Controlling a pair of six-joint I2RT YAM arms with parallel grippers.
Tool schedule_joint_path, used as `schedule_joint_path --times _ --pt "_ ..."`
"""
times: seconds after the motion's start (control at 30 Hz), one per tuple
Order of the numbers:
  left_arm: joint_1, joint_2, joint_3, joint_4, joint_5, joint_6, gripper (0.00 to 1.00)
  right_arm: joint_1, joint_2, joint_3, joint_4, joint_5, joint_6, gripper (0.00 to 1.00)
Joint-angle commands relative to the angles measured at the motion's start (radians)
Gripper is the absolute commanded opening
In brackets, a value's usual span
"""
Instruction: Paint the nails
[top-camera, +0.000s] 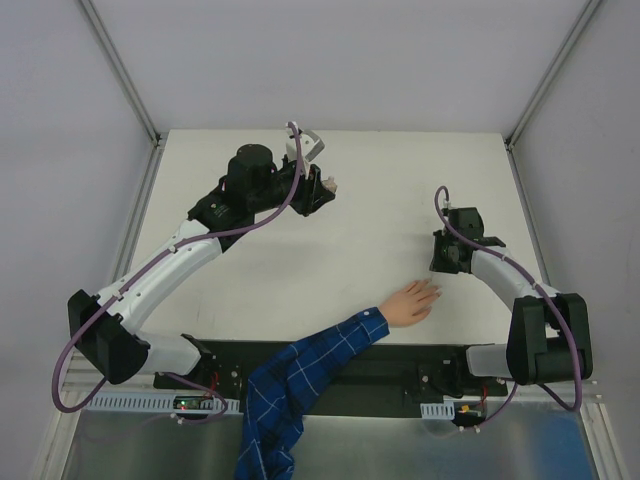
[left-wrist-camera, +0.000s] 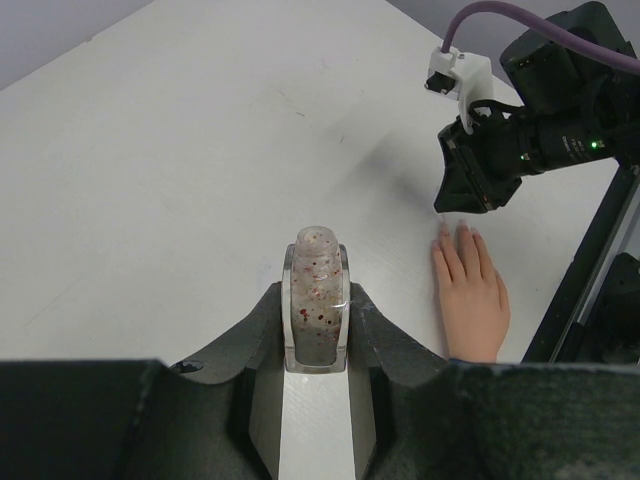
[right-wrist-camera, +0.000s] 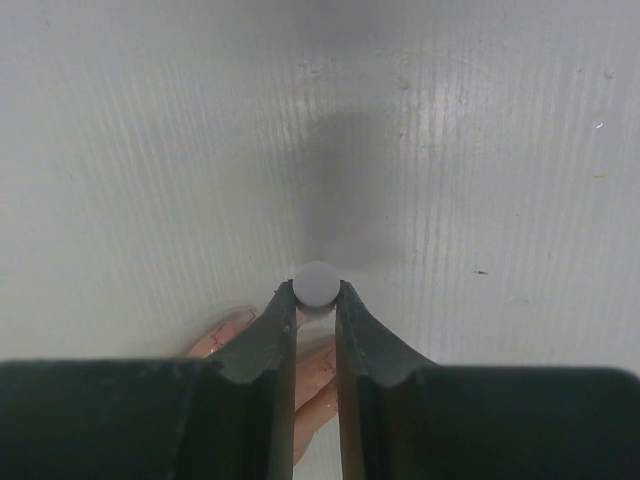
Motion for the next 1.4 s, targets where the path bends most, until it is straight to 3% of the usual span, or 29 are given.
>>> schedule_joint_path --times 0.0,0.7,1.37 --pt "0.012 -0.006 0.046 0.032 0.027 -0.005 0.00 0.004 -0.020 0.033 0.000 -0.041 -0.004 0.00" --pt "0.012 -0.021 0.028 0.032 0.021 -0.022 0.00 0.028 -0.028 0.020 -0.018 -0.113 0.022 0.01" --pt "0.012 -0.020 0.031 0.032 0.010 -0.017 0.00 -0.018 0.004 0.039 -0.015 -0.018 0.036 0.00"
